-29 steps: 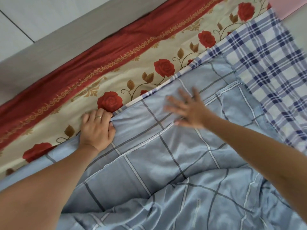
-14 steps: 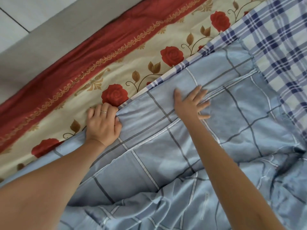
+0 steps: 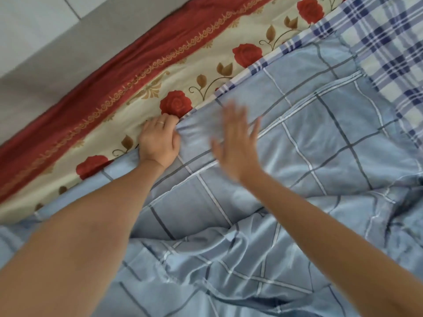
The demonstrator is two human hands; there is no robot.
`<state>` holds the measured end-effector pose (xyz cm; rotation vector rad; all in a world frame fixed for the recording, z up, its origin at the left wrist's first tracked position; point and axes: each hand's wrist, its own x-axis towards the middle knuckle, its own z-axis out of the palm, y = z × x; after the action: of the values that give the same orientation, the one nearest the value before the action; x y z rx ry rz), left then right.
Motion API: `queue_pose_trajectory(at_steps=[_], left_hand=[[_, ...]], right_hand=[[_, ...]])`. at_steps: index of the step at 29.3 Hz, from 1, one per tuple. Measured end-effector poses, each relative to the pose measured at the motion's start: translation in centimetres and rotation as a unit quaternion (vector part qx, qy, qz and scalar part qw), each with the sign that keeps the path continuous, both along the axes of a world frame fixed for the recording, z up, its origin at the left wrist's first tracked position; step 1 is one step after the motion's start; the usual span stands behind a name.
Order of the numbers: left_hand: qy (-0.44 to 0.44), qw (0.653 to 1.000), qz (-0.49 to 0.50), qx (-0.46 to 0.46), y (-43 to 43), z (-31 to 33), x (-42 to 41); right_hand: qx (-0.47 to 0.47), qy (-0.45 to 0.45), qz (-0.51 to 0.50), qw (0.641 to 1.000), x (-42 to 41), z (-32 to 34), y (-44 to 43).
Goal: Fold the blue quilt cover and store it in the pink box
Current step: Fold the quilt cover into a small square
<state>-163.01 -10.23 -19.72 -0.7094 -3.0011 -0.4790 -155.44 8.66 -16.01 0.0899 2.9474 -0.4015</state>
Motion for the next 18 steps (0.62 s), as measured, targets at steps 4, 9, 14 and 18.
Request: queue_pose_trajectory(at_steps=[4, 9, 14, 18], left_hand=[[-0.059, 0.996, 0.048, 0.05, 0.7, 2.7, -0.2], [-0.044, 0.995, 0.072, 0.044, -1.4, 4.8, 8.3], [-0.221, 0.962, 0.029, -0.158, -8.1, 3.5, 10.0], [-0.297, 0.94, 0.088, -0.14, -6.7, 3.5, 6.3]], right_hand=[[0.141, -0.113, 0.175, 0.968, 6.2, -1.3, 6.6], [0.149, -0.216, -0.218, 0.94, 3.4, 0.7, 12.2], [0.164, -0.053, -0.05, 0.984, 10.0, 1.7, 1.6], [0.04, 0.02, 0.181, 0.982, 19.5, 2.4, -5.1]])
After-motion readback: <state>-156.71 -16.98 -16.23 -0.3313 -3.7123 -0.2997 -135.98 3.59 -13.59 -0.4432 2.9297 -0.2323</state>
